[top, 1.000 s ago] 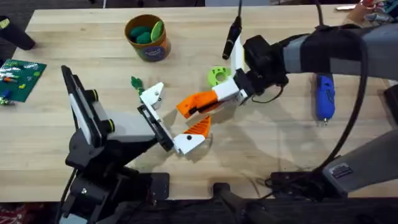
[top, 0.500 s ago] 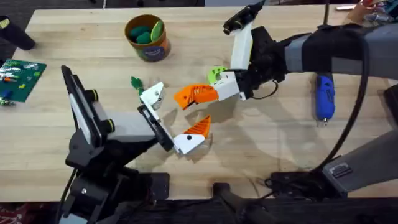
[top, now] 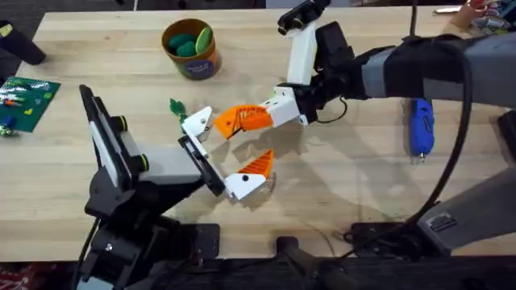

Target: Pick up the gripper from the table and insert it into the empty holder that is missing its gripper. Then pick up a screw, insert it into the mounting hole, and use the screwdriver to tighten it. Finally, clean up the table by picking up the vegetable and placing it into the bucket.

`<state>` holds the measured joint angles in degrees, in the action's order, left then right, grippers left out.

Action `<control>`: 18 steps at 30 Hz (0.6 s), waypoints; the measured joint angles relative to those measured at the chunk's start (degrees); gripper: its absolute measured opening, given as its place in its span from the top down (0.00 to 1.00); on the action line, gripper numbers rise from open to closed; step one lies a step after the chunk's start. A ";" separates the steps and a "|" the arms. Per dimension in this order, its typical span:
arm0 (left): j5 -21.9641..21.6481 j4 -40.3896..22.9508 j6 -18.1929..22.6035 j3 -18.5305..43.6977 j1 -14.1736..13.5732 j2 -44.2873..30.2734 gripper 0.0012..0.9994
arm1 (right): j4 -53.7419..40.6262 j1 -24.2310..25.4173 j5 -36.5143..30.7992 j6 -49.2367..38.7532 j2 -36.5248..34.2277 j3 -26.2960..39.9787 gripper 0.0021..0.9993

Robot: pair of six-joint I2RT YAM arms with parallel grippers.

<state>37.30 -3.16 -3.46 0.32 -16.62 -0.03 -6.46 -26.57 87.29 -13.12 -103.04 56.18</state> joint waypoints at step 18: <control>0.02 0.00 0.00 0.00 0.00 0.00 0.01 | 5.09 -0.83 0.00 9.28 -2.78 0.00 0.98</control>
<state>37.32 -3.16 -3.46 0.32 -16.62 -0.03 -1.37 -27.40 87.29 -3.85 -105.82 56.18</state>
